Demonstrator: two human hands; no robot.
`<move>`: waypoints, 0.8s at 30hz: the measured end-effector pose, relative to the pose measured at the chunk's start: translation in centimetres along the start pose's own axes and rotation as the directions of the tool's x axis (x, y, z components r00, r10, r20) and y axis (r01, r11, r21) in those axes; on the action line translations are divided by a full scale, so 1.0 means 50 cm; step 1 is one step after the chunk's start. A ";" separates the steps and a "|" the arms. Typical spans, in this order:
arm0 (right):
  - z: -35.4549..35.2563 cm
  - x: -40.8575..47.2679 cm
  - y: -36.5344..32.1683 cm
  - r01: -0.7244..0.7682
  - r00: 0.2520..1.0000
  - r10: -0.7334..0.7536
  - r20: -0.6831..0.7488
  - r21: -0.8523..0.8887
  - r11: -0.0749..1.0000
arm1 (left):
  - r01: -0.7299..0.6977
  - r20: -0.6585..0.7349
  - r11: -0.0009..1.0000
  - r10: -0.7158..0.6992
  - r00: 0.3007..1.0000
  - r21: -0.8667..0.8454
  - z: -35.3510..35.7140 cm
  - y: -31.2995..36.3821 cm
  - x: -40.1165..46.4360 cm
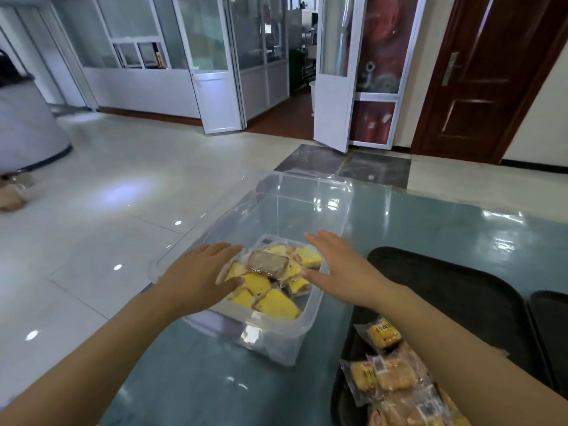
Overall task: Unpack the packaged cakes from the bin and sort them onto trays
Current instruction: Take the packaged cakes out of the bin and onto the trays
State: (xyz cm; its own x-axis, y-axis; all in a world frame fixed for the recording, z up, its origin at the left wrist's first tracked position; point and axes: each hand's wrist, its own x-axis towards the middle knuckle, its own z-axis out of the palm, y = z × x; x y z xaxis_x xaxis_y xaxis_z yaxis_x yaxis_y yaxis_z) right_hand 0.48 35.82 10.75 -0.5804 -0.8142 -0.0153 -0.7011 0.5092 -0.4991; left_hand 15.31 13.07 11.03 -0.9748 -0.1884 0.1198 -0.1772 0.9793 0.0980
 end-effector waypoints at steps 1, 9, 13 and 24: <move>0.008 0.020 -0.002 -0.010 1.000 0.010 -0.002 -0.001 1.000 | 0.002 0.037 1.000 -0.002 0.999 0.005 0.008 -0.019 0.018; 0.089 0.180 -0.028 -0.156 0.986 0.157 -0.050 0.017 0.988 | -0.184 0.283 0.979 0.152 0.947 0.091 0.105 -0.160 0.188; 0.137 0.234 -0.023 -0.281 0.958 0.281 -0.051 0.005 0.960 | -0.319 0.370 0.941 0.258 0.893 0.113 0.170 -0.195 0.279; 0.166 0.264 0.002 -0.428 0.904 0.428 -0.019 -0.088 0.900 | -0.454 0.617 0.882 0.286 0.733 0.130 0.342 -0.186 0.402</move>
State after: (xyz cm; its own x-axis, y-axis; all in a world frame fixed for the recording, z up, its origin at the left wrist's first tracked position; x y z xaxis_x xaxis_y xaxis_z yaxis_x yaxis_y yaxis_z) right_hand -3.80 22.82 3.32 -0.8324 -0.5125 -0.2108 -0.4188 0.8309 -0.3664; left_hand -4.95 1.46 -4.35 -0.8493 0.1881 -0.4934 0.2683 0.9585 -0.0964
